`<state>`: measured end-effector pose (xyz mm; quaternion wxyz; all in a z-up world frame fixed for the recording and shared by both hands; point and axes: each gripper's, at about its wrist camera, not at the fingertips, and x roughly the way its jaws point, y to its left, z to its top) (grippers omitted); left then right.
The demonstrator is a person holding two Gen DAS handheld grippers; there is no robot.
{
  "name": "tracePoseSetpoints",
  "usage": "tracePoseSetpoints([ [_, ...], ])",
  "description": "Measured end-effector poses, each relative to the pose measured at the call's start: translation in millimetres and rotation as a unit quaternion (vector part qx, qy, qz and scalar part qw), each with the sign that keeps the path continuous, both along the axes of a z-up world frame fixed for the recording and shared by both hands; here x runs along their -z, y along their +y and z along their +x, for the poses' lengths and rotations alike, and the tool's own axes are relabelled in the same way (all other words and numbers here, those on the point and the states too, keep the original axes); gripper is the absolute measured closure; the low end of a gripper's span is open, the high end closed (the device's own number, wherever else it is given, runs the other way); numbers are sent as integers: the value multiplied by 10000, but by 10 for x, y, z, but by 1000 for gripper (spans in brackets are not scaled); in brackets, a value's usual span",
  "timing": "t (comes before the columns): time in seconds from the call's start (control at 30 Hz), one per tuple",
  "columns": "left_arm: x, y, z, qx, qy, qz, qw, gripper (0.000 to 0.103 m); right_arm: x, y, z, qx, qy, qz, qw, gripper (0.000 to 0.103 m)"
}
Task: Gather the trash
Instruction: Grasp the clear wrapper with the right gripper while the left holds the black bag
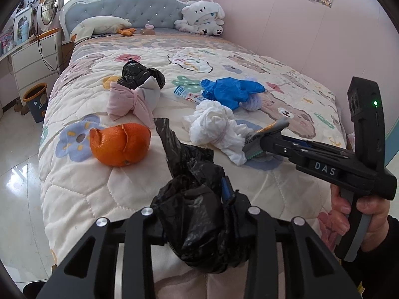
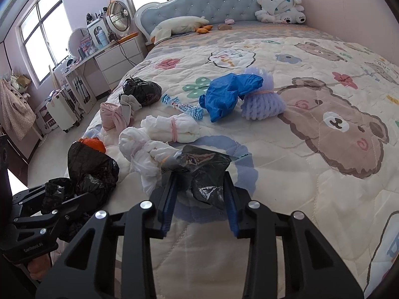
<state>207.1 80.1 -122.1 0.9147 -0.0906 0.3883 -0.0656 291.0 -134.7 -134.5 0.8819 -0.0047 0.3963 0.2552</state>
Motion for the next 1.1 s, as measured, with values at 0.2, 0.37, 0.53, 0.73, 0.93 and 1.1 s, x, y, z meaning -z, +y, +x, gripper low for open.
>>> tracePoseSetpoints([
  [0.2, -97, 33, -53, -32, -104, -74, 9999, 71, -88, -31, -47, 46, -98, -4, 9999, 71],
  [0.37, -178, 58, -90, -73, -154, -94, 9998, 71, -192, -85, -86, 115, -194, 35, 9997, 72],
  [0.53, -286, 61, -153, -100, -282, -62, 9995, 71, -325, -135, -169, 141, -343, 47, 9993, 72],
  [0.73, -420, 45, -250, -102, -450, -1, 9989, 71, -459, -183, -301, 161, -503, 73, 9986, 72],
  [0.93, -554, 26, -345, -100, -611, 15, 9981, 71, -594, -256, -440, 205, -643, 129, 9976, 72],
  [1.1, -657, -4, -426, -78, -736, 13, 9973, 71, -706, -320, -571, 248, -758, 166, 9967, 72],
])
